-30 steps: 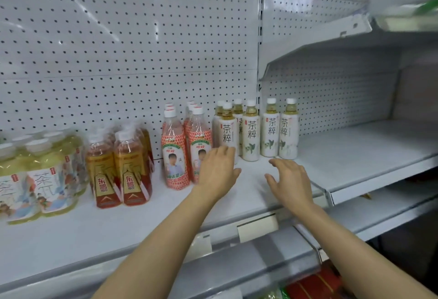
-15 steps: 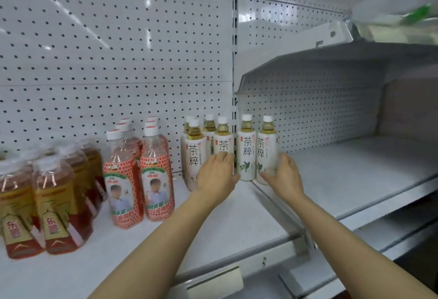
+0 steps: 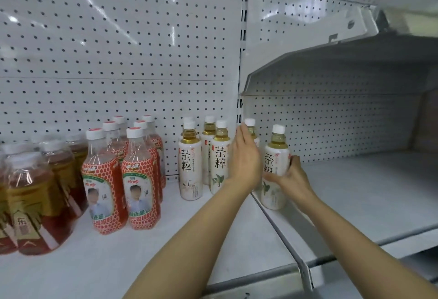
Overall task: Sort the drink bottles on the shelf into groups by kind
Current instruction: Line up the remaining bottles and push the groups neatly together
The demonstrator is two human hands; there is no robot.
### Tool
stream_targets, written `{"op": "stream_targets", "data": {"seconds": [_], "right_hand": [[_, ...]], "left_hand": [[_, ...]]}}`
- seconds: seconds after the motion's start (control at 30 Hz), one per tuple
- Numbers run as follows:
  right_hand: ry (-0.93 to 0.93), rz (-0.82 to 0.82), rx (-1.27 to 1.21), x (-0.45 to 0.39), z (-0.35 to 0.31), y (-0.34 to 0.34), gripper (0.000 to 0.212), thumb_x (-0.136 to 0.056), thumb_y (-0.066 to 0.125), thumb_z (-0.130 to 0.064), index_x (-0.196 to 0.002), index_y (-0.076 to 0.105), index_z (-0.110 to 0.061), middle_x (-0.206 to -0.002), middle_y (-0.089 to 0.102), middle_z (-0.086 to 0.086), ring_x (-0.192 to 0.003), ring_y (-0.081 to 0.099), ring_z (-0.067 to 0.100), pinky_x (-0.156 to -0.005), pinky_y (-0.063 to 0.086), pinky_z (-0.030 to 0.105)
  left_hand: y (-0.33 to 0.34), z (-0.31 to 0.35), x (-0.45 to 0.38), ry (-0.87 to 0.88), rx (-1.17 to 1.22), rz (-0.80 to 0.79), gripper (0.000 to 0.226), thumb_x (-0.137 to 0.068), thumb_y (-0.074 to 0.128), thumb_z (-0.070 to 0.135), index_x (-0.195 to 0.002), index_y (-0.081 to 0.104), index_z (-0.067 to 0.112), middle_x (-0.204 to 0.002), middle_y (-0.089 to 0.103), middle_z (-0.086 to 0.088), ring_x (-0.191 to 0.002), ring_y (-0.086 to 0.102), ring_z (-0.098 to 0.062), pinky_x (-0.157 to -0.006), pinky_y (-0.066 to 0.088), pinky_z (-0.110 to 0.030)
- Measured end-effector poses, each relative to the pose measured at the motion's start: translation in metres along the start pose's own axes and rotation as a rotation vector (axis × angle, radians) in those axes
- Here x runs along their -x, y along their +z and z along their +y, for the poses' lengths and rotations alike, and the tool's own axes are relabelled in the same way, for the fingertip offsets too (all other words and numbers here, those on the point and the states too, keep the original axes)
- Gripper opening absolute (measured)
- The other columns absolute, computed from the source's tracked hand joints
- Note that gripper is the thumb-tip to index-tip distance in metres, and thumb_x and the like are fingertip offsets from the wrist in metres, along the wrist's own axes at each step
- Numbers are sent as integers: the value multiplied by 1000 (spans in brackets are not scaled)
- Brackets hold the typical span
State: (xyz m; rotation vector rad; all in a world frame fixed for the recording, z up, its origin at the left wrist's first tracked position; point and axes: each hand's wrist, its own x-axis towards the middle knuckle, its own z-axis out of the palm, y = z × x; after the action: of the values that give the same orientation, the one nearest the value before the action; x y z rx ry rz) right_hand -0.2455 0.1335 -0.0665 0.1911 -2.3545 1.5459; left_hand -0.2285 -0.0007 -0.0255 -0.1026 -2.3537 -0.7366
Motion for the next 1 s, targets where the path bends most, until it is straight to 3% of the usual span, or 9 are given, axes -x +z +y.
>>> {"op": "stream_targets", "data": {"seconds": [0.13,0.23,0.3,0.43,0.57,0.67,0.8,0.9,1.0], "right_hand": [[-37,-70,-85,26,7,-23,79,-53,84,-47,-118,45,-24,-111,64,-6,-101,64,16,-86,55,45],[-67,-105,-113,40,11,-35,70,-63,84,-36,-121,47,-28,-114,65,-8,-104,64,13,-89,53,45],[-85,-113,-135,46,12,-38,63,-72,83,-25,-123,47,-26,-114,65,-7,-104,63,12,-88,53,41],[-144,-91,-197,57,11,-30,59,-80,76,-19,-128,42,-24,-113,63,-10,-101,62,5,-76,50,22],[-168,-49,-248,61,11,-13,54,-83,73,-24,-127,42,-23,-113,62,-8,-102,63,9,-83,55,35],[-182,-67,-281,63,5,1,54,-82,73,-27,-127,42,-22,-113,61,-8,-102,63,9,-84,55,35],[-213,-192,-246,62,-7,22,57,-82,74,-26,-129,43,-23,-116,61,-9,-105,61,6,-84,53,28],[-242,-283,-242,61,-19,41,57,-83,75,-26,-130,44,-22,-120,61,-9,-109,60,6,-93,52,35],[-255,-377,-268,56,-30,58,50,-82,75,-28,-123,46,-35,-123,59,-10,-113,59,5,-98,50,38]], "left_hand": [[25,12,-13,-151,145,9,81,-98,44,2,-156,-12,4,-166,-6,-15,-154,0,-27,-124,7,-35],[45,7,-20,-240,82,13,87,-98,50,9,-157,-15,9,-165,0,-18,-146,25,-38,-118,29,-45],[56,-1,-20,-238,-32,47,89,-98,50,12,-156,-18,11,-161,12,-24,-124,50,-41,-100,49,-45],[52,-9,-7,-164,-125,33,98,-94,59,20,-156,-17,12,-143,33,-25,-100,60,-35,-82,55,-39],[22,-6,26,-90,-106,-33,101,-94,61,33,-156,-17,15,-148,28,-23,-111,56,-36,-84,53,-43],[-9,-13,57,-61,-117,-17,100,-95,59,39,-156,-18,17,-155,20,-20,-120,54,-36,-90,51,-45],[-48,-38,86,-91,-174,87,104,-93,62,38,-156,-19,17,-147,28,-16,-108,59,-31,-81,53,-41],[-67,-59,89,-172,-205,136,103,-92,65,36,-157,-12,16,-144,30,-16,-109,59,-35,-77,52,-42],[-76,-73,86,-209,-152,154,100,-91,69,31,-158,-4,17,-145,31,-17,-111,59,-37,-78,49,-43]]}}
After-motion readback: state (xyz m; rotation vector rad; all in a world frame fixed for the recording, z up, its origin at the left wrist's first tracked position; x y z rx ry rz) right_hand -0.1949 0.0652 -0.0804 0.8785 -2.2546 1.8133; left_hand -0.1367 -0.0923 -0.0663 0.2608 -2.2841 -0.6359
